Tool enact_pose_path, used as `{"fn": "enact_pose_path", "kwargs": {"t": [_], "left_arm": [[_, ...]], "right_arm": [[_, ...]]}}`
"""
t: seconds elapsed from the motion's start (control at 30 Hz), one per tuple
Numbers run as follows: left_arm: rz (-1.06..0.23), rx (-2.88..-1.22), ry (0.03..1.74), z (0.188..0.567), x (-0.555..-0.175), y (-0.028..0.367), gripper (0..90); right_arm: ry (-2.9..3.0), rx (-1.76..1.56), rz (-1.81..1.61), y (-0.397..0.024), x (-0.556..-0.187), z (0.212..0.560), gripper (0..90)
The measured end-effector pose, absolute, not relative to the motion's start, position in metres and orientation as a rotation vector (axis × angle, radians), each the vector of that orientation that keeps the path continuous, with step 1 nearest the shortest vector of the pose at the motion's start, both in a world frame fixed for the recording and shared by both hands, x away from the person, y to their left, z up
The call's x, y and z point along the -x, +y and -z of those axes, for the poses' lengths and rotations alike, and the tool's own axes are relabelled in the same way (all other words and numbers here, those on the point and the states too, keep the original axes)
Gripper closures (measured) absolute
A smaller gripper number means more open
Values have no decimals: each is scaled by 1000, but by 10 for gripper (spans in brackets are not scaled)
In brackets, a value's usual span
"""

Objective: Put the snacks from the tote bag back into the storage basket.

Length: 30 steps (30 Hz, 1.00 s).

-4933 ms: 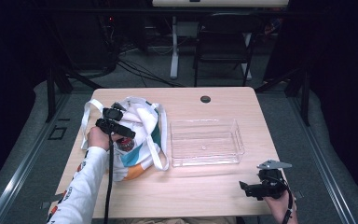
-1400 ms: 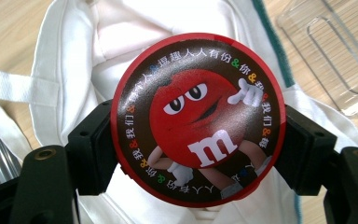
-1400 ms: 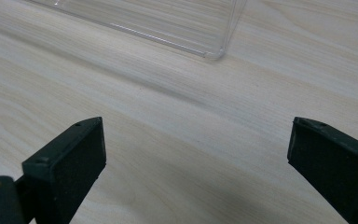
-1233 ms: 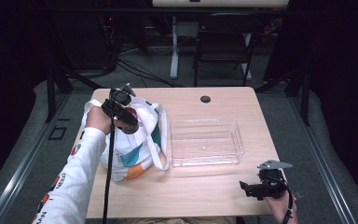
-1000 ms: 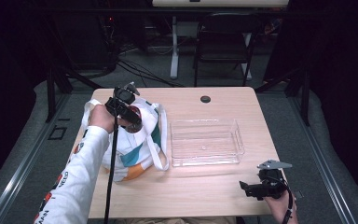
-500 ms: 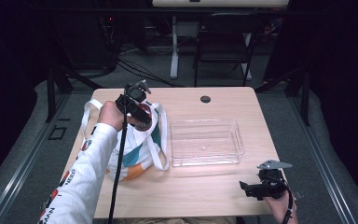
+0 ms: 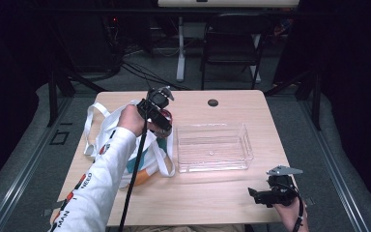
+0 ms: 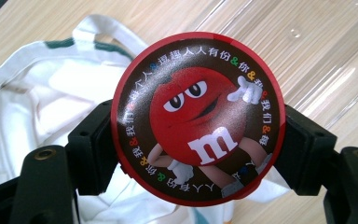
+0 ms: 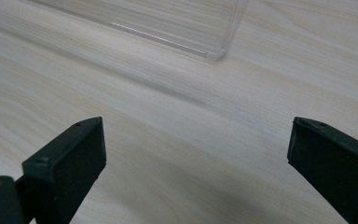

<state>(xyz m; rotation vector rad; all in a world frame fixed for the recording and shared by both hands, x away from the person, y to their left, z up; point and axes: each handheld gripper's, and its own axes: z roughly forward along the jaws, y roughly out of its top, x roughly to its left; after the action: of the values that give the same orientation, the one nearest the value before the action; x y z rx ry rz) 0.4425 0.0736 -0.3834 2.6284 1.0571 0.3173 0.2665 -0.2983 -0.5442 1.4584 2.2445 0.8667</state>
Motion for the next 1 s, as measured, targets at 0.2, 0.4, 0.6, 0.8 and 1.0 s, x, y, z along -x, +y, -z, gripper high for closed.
{"fn": "enact_pose_path", "kwargs": {"t": [0.2,0.4,0.6,0.8,1.0], "left_arm": [[-289,-2656,999,388,-443,58,255],[-259,-2656,963,393,-441,41,255],[-225,-2658,923,399,-439,25,255],[-198,-2658,901,408,-439,14,255],[-162,-2662,891,418,-438,7,255]], "right_arm": [[2243,-1461,-871,-298,-266,544,42],[2248,-1460,-870,-298,-266,544,42],[2248,-1463,-869,-298,-266,544,42],[2249,-1456,-872,-298,-266,544,42],[2250,-1456,-871,-298,-266,544,43]]}}
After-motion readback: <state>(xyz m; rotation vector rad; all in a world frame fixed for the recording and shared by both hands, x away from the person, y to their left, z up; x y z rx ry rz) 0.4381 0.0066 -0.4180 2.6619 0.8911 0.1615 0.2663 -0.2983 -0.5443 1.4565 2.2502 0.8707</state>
